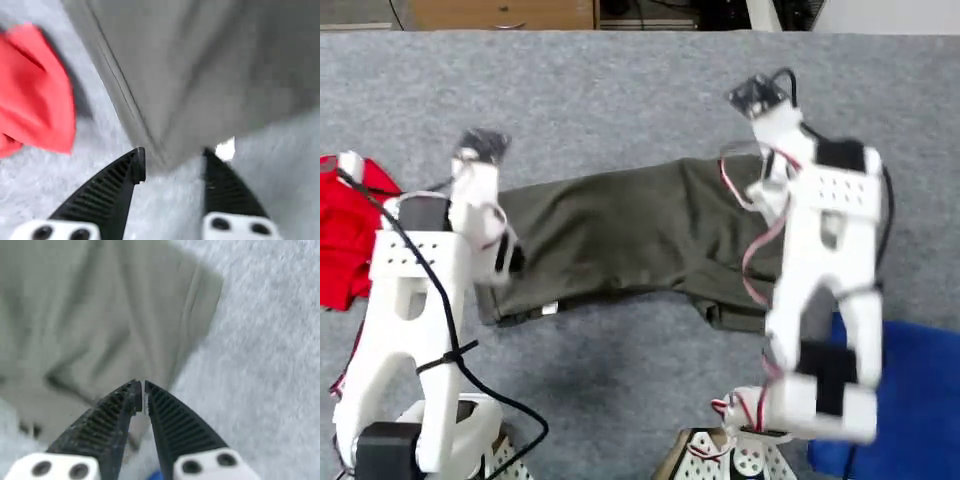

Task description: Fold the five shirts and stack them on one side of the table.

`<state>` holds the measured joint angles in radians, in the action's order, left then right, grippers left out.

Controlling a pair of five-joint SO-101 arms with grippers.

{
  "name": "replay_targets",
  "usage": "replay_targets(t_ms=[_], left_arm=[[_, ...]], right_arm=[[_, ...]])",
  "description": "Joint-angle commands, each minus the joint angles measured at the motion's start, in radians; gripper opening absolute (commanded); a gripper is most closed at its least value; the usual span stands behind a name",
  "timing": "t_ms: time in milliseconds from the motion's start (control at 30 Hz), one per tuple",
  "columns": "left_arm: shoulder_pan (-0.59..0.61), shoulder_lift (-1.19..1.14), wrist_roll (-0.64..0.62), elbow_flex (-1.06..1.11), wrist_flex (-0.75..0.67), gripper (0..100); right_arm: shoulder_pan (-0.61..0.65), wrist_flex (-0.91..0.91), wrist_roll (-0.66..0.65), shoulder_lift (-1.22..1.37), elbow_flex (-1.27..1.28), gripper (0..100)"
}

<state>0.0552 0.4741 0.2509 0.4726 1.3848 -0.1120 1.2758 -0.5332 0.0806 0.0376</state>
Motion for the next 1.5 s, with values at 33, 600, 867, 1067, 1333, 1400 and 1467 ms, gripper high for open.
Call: replay_targets(t_ms=[33,600,867,1067,1333,1400,1467], left_arm=[[0.008,-0.028,-0.229,-0.054,-0.227,4],[0.069,-0.625,-0.308,-0.040,-0.701,2],[0.109,-0.664,-0.302,-0.126,-0.634,2],[0.068,-0.645,-0.301,-0.127,-0.605,2],[-0.055,-0.369,-0.299,-0.132,-0.519,2],[-0.092,-0.286,-0.290,-0.120,-0.485,2],[-0.130,-0.203,-0.227,-0.098,-0.439,2]], right_arm=[[0.022,0.069,0.110,0.337,-0.398,1.9],[-0.038,0.293,0.143,1.264,-1.607,1.9],[-0.085,0.282,0.143,1.303,-1.684,1.9],[-0.067,0.473,0.133,1.161,-1.707,1.9],[-0.070,0.512,0.141,0.915,-1.696,1.9],[-0.064,0.512,0.141,0.858,-1.672,1.9],[-0.061,0.514,0.143,0.785,-1.607,1.9]])
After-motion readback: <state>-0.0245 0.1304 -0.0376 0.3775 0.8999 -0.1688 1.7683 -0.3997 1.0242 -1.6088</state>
